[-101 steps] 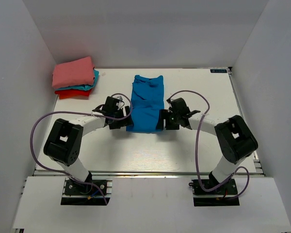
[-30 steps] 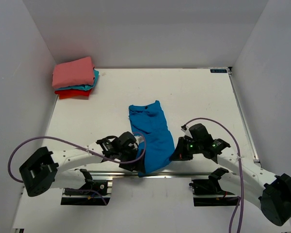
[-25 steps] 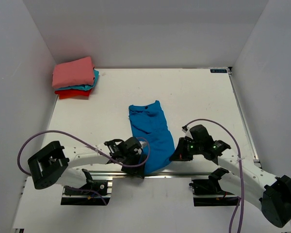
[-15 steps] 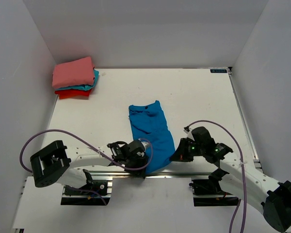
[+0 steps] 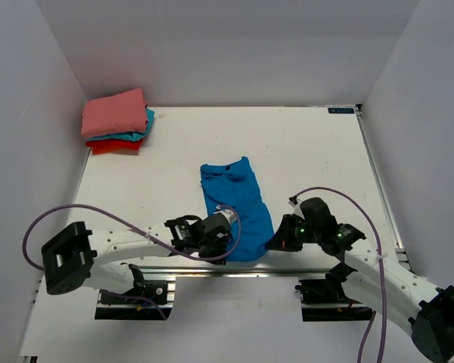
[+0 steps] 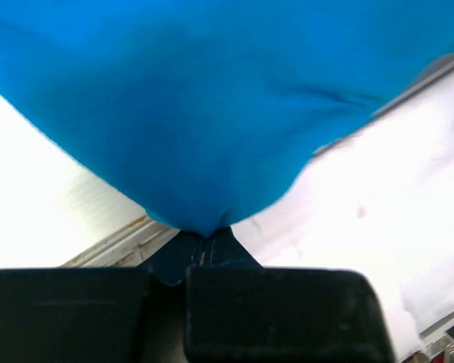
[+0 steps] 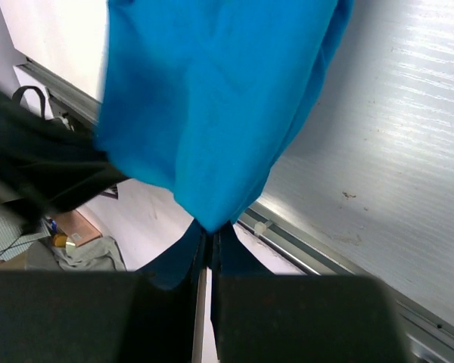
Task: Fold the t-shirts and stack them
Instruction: Grab one side of the 2/3 rectangular tshirt with both arms, then fold the long partially folded tshirt into a neat square
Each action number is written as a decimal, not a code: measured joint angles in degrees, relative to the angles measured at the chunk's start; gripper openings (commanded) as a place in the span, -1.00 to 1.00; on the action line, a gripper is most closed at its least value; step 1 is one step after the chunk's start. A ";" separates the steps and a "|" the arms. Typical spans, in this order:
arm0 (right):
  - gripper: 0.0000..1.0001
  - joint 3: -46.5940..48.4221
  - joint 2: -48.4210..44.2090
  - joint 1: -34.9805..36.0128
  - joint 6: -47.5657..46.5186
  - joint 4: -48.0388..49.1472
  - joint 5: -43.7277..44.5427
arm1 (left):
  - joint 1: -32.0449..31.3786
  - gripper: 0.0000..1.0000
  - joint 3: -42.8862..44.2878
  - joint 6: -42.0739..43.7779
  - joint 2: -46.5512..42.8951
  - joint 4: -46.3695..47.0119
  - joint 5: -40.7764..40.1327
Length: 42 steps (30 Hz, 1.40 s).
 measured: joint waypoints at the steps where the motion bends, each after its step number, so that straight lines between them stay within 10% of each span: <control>1: -1.00 0.15 -0.07 0.00 -0.24 -0.31 0.20 | 0.00 -1.00 0.76 0.00 -1.14 -0.96 -0.59; 19: -1.00 25.51 14.97 -0.72 -8.28 -5.97 13.92 | 6.97 -1.00 17.18 -6.32 -5.07 -20.65 -22.67; 42: -1.00 51.78 47.01 -8.66 -18.03 -4.72 11.82 | 31.85 -1.00 31.98 8.35 15.06 -8.83 -20.98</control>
